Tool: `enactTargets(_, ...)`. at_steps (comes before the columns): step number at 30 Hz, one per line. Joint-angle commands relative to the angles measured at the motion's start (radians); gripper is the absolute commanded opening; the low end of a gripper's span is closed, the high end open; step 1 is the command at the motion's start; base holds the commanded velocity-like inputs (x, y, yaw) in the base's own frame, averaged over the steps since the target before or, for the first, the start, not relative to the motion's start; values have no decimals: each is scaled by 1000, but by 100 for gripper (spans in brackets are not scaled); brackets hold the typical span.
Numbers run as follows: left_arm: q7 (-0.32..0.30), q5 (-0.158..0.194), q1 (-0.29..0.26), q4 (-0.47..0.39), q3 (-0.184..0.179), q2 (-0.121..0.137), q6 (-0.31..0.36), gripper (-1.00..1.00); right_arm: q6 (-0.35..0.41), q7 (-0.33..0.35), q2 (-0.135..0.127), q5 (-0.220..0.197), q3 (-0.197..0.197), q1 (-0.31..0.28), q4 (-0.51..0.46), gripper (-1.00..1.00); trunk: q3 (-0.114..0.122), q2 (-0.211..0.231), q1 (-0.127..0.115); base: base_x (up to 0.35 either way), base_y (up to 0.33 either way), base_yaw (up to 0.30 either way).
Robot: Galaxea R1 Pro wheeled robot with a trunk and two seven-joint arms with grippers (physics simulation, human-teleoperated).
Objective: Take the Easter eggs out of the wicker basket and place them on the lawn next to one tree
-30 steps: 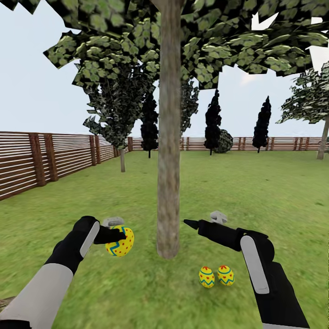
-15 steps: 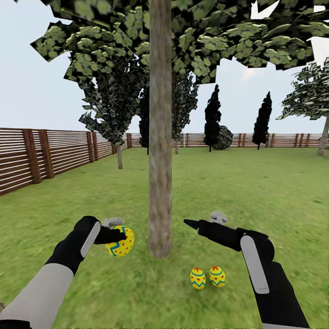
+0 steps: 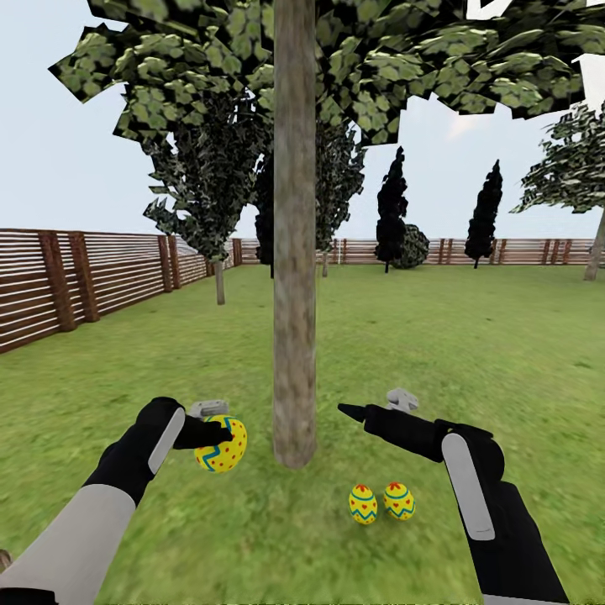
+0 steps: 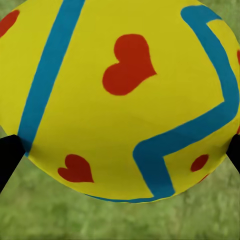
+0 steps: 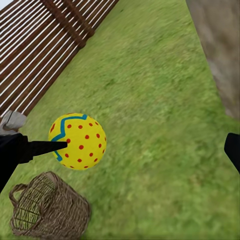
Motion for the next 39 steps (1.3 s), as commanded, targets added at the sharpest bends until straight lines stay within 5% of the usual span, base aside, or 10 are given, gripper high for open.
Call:
enactTargets(1,-5,-2,-1,-1,-3,1,3,-100,5,10,1,9,-3,-1,0,100,-3,-1,0,0,0,0)
enactTargets(23,-4,-4,-1,-1,-3,1,1,-100,5,7,2,9,-3,-2,9,100,-39,-1,0,7,-5,0)
enactTargets(39,-4,-7,-1,-1,-3,1,-8,-100,5,7,3,9,-3,-2,12,100,-66,-1,0,165,-208,0)
